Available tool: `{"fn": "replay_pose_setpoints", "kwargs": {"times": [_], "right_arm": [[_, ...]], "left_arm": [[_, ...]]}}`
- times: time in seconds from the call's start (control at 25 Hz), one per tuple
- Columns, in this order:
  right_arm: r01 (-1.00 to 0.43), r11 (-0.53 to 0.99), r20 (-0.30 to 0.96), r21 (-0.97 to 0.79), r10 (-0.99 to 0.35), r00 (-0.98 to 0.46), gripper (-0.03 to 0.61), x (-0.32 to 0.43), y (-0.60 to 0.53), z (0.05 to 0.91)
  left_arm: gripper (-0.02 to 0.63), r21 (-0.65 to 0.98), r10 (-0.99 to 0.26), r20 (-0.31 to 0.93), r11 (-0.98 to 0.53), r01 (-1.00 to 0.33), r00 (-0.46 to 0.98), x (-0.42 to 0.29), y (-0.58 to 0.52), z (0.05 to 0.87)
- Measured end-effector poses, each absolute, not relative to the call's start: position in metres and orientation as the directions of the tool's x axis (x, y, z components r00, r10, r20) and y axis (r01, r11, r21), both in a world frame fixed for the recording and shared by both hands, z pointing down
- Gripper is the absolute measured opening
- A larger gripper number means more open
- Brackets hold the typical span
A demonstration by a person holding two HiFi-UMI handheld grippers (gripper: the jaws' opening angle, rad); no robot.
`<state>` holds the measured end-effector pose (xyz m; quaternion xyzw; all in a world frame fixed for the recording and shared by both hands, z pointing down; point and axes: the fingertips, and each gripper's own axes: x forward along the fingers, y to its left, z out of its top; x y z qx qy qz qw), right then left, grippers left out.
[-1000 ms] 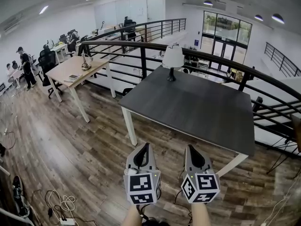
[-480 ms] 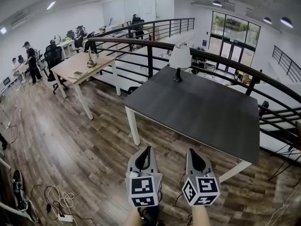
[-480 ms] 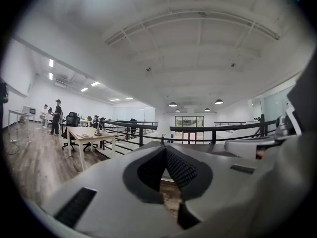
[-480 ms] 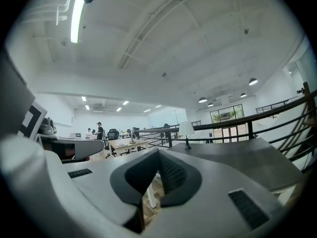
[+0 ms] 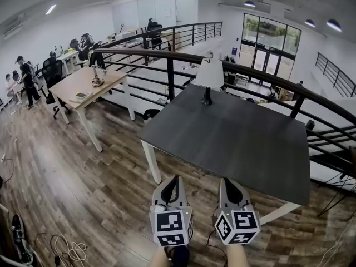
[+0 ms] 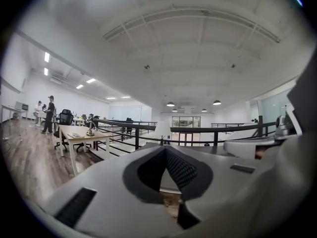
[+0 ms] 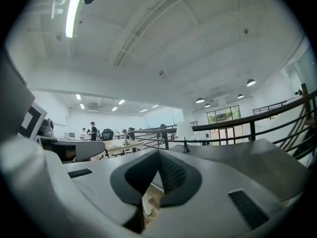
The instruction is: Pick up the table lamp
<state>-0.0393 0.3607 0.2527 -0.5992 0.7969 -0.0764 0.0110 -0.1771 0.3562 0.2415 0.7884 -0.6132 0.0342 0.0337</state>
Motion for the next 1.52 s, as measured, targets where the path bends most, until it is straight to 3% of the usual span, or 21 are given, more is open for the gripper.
{"fn": "replay_pose_setpoints", "kwargs": {"times": [0.6,1.52], "right_arm": [[-0.968,0.218,0.082,-0.128,-0.97,-0.23,-0.005,-0.07,0.206,0.249],[-0.962,0.225,0.143,-0.154,-0.958,-0.247,-0.005,-0.059,0.055,0.3]], "left_arm": [[0.012,0.003,-0.943,0.097,-0.32,-0.947,0.319,-0.198,0.193,0.236],[0.012,0.041,-0.942,0.173,-0.286,-0.957,0.289,-0.189,0.042,0.295]]}}
